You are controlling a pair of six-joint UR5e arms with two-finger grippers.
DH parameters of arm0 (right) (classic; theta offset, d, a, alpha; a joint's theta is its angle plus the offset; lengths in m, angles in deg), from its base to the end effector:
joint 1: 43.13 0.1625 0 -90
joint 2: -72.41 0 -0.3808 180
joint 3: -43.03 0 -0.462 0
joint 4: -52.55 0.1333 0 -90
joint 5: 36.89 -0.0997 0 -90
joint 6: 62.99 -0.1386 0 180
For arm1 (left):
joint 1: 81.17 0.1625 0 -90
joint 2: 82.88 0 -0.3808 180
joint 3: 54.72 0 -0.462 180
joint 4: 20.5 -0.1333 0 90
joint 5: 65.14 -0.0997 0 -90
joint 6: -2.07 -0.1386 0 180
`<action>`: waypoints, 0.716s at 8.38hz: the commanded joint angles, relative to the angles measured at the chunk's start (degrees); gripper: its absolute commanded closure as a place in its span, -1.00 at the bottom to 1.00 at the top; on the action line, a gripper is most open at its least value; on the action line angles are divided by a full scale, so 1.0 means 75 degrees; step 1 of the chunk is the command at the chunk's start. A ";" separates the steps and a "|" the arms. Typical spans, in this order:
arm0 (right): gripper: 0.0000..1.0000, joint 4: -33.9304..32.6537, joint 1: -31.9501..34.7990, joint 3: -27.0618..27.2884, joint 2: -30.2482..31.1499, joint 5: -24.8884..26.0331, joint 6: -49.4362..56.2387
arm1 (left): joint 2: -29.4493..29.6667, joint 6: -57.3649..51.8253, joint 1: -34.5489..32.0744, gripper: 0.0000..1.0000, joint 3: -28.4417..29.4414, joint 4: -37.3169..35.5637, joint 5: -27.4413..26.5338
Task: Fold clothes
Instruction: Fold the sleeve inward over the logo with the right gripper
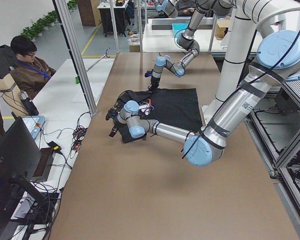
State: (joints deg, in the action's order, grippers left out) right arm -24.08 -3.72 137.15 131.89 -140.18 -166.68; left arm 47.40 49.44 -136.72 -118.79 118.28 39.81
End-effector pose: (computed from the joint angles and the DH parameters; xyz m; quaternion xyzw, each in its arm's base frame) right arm -0.5077 -0.5485 0.2441 -0.0131 -0.4175 0.3635 0.8327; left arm 0.4051 -0.7629 0.3101 0.3197 0.4237 -0.0274 0.8471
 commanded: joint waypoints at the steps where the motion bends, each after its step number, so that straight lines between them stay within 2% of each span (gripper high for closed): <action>1: 0.03 -0.0013 -0.0016 0.0049 0.0026 0.0001 0.0009 | -0.0026 -0.0011 0.0000 -1.00 -0.0012 0.0011 0.0000; 2: -0.88 -0.0013 -0.0028 0.0026 0.0061 0.0094 0.0020 | -0.0038 0.0000 0.0000 -1.00 -0.0012 0.0012 0.0000; 6: -0.89 -0.0025 0.0299 0.0026 0.0003 -0.0045 0.0276 | -0.0038 0.0000 0.0000 -1.00 -0.0012 0.0012 0.0000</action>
State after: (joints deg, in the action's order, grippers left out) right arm -24.18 -3.00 137.28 132.18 -140.05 -166.16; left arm 47.12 49.40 -136.71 -118.88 118.37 39.80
